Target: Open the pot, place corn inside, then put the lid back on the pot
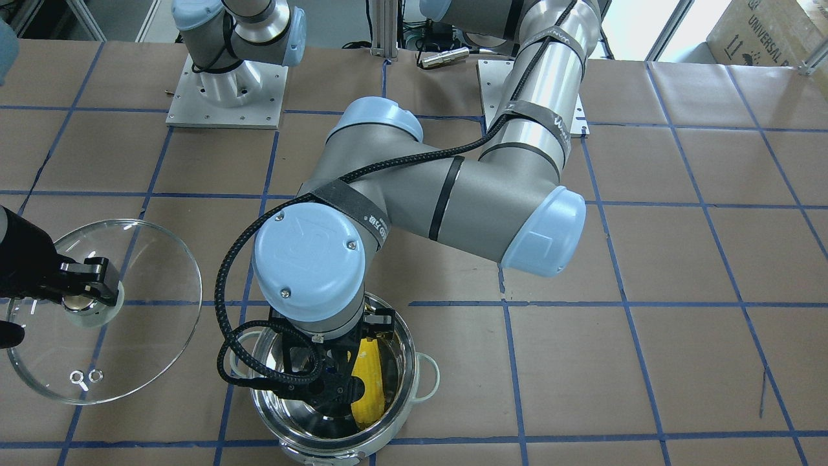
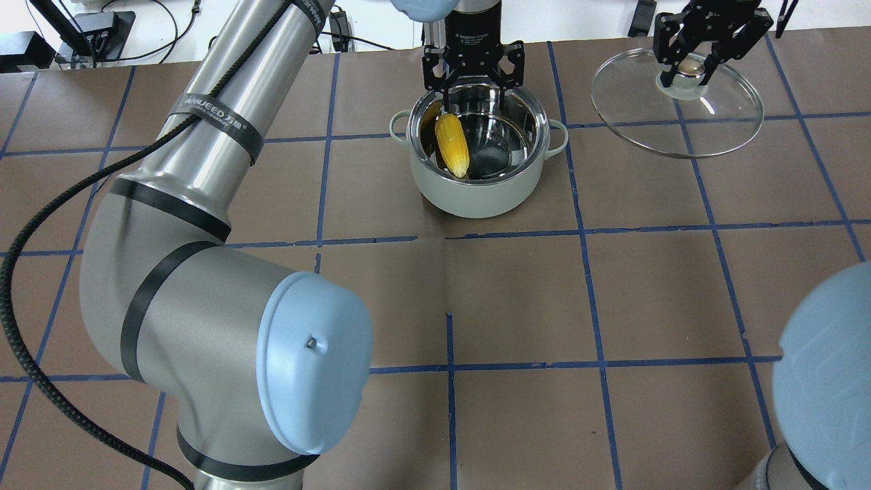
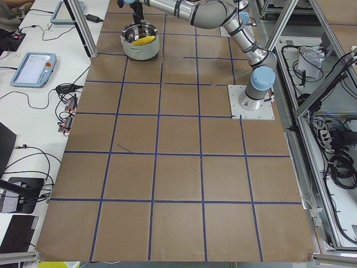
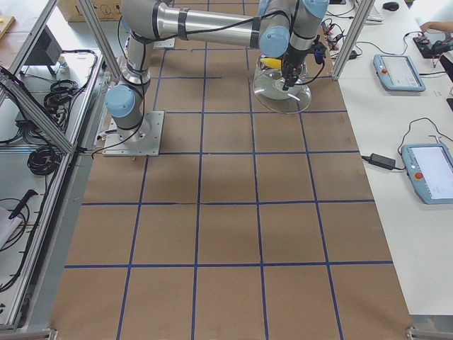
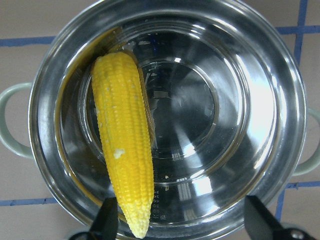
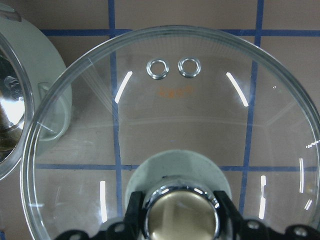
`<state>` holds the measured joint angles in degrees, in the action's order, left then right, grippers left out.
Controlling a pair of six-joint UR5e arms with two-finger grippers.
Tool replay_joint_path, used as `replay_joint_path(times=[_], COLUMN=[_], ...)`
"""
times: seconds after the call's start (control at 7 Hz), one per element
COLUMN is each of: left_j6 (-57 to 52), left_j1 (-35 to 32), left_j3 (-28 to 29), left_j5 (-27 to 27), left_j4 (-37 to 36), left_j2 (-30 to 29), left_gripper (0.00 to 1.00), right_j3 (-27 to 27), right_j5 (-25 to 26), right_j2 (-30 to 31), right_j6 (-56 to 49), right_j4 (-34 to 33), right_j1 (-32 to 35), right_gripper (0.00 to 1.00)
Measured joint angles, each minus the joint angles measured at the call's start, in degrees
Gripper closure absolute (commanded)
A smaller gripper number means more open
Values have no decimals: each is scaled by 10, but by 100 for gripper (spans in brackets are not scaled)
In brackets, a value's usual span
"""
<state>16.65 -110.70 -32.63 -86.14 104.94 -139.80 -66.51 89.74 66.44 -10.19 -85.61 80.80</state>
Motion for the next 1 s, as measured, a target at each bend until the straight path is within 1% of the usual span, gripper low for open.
replay_joint_path(times=[0.14,0.29,0.43,0.57,0.86,1.0], left_j6=[-20,-37,-54,-77,-129,-153], left_j1=[8,18,34,53,99,117], left_j3=[-1,-1,-1,-1,-1,-2], left_j5=[-3,-4,-4,-3,-3,-3], left_j4=[16,27,39,69,139,155], left_j2=[12,25,42,61,94,102], left_gripper=[4,2,2,4,7,10], right_j3=[0,1,2,3,7,6], right_j5=[0,0,0,0,-1,-2], right_j2=[1,1,2,3,3,1], right_j6=[0,1,2,8,50,78], right_j4=[0,0,0,-1,-9,-25], right_j1=[0,0,1,7,54,83], right_gripper=[75,75,75,76,76,76])
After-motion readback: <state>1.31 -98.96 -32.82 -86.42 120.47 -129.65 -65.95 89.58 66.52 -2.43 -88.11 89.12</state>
